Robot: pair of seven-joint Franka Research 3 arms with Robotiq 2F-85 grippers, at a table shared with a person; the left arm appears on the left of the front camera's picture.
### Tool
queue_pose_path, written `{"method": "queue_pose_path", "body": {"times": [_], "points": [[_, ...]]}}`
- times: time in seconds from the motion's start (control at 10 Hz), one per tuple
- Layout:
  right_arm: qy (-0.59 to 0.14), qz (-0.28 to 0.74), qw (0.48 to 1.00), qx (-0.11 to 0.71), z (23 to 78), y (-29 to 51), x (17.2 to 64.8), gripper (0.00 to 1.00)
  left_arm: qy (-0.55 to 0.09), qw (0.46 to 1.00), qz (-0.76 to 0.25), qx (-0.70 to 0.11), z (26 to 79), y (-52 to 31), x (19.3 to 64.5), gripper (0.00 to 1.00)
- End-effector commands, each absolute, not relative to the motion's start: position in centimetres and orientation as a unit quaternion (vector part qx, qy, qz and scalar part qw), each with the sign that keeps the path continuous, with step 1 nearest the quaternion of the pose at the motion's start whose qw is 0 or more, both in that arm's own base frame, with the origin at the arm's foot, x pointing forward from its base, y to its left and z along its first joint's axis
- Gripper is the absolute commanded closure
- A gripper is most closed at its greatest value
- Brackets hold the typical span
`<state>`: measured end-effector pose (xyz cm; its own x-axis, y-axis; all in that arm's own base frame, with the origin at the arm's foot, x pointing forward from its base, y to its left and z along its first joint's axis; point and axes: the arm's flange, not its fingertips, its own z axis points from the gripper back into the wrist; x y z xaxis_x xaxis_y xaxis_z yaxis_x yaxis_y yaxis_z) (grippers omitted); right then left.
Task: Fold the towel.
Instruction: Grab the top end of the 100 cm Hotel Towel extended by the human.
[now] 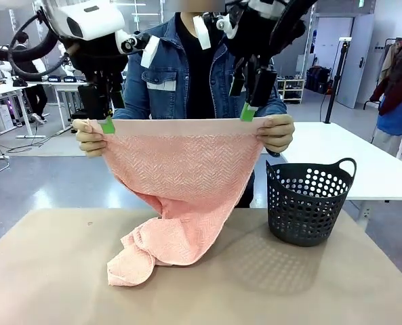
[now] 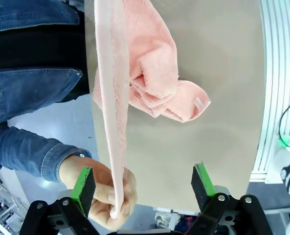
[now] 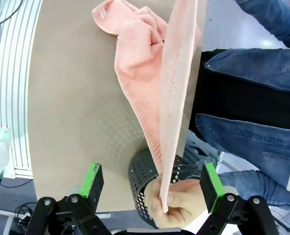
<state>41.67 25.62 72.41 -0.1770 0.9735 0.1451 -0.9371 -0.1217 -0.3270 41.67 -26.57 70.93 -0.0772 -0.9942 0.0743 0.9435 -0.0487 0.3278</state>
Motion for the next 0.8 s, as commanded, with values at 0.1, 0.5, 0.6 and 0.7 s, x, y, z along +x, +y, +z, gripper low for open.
{"method": "queue_pose_path", "body": {"times": [0.1, 0.5, 0.6, 0.7], "points": [[-0.153, 0.736, 0.657, -0.048, 71.1, 25.6, 43.3, 0.0, -0.154, 0.684, -0.706, 0.102, 70.4, -27.2, 43.2, 0.0], [-0.139, 0.724, 0.674, -0.046, 67.9, 25.2, 45.3, 0.0, -0.146, 0.695, -0.698, 0.09, 68.9, -27.4, 45.5, 0.0], [-0.14, 0.723, 0.676, -0.041, 67.4, 25.1, 45.5, 0.0, -0.139, 0.704, -0.691, 0.085, 68.5, -27.1, 46.0, 0.0], [-0.135, 0.721, 0.679, -0.037, 66.9, 25.1, 45.6, 0.0, -0.136, 0.713, -0.683, 0.075, 67.9, -26.7, 46.5, 0.0]]}}
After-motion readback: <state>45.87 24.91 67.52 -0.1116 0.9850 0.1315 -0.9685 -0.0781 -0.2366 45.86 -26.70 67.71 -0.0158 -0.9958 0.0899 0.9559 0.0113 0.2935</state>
